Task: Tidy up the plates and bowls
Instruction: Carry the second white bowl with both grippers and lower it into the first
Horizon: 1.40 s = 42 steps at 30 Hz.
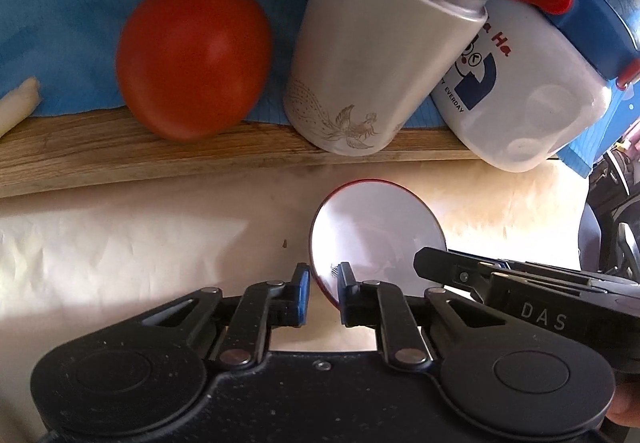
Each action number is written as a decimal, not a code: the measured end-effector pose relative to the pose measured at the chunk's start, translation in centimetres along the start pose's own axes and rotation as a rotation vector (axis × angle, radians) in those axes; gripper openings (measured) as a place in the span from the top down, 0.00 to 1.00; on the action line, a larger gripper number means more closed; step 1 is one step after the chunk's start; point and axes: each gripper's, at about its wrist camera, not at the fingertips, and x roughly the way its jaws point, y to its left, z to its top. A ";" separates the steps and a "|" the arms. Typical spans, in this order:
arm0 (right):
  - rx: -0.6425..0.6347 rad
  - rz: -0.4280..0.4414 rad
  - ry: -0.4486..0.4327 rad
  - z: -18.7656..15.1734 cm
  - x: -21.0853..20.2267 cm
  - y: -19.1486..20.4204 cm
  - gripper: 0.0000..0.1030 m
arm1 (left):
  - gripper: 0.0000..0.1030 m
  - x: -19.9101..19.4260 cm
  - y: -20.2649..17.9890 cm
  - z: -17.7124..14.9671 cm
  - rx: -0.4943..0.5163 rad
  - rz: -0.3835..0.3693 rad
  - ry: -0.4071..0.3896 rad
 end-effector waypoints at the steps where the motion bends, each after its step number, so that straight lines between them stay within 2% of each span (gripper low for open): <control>1: 0.004 -0.001 -0.002 -0.1 0.0 0.1 0.89 | 0.86 -0.4 0.1 -0.1 0.000 -0.002 0.000; 11: -0.004 -0.005 -0.011 -1.0 -0.9 1.1 0.91 | 0.88 -1.3 0.6 -1.1 -0.009 -0.007 0.004; 20: -0.042 0.022 -0.034 -1.7 -1.9 4.0 0.91 | 0.89 -4.5 2.5 -1.7 -0.041 -0.005 -0.046; 32: -0.143 0.092 -0.040 -3.3 -2.0 10.7 0.91 | 0.89 -10.5 7.1 -3.7 -0.108 0.047 -0.141; 42: -0.276 0.167 -0.010 -5.5 -1.4 18.0 0.91 | 0.89 -16.0 12.8 -6.9 -0.207 0.101 -0.201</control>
